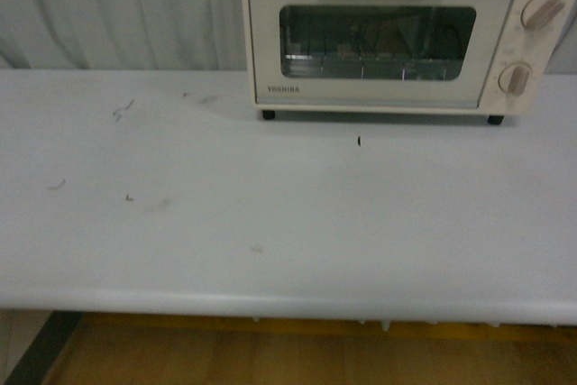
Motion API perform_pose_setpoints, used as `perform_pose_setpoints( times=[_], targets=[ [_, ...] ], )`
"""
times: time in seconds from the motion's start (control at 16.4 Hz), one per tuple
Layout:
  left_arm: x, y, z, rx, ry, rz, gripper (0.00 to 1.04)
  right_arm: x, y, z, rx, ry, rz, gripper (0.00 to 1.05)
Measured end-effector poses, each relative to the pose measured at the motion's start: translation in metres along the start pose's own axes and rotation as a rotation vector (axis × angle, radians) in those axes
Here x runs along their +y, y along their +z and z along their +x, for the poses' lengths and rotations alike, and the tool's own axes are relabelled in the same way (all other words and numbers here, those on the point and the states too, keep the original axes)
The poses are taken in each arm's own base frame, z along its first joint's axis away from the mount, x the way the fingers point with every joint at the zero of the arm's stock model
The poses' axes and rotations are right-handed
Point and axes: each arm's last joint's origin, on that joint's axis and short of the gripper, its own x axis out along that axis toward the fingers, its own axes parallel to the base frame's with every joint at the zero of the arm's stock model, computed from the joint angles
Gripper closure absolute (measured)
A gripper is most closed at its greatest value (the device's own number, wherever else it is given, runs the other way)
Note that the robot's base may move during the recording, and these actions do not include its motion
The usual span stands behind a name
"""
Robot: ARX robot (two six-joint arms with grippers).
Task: Open oven
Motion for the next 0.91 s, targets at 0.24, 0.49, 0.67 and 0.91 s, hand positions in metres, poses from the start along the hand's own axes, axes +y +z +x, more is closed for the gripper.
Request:
perform_pose_setpoints(
  times=[0.24, 0.49, 0.67, 0.91],
  targets=[
    [0.0, 0.0001, 0.0, -0.001, -0.001, 0.0, 0.07, 0.0, 0.0, 0.0, 0.0, 0.0, 0.0, 0.06],
    [0.0, -0.0003, 0.0, 0.004, -0.001, 0.0, 0.07, 0.0, -0.0003, 0.0001, 0.004, 0.0, 0.0, 0.06],
    [0.0, 0.0001, 0.0, 0.0, -0.001, 0.0, 0.07, 0.0, -0.0002, 0.0001, 0.002, 0.0, 0.0, 0.06],
    [0.0, 0.0001, 0.0, 0.0, -0.001, 0.0, 0.07, 0.0, -0.0002, 0.0001, 0.002, 0.0, 0.0, 0.06]
  ],
)
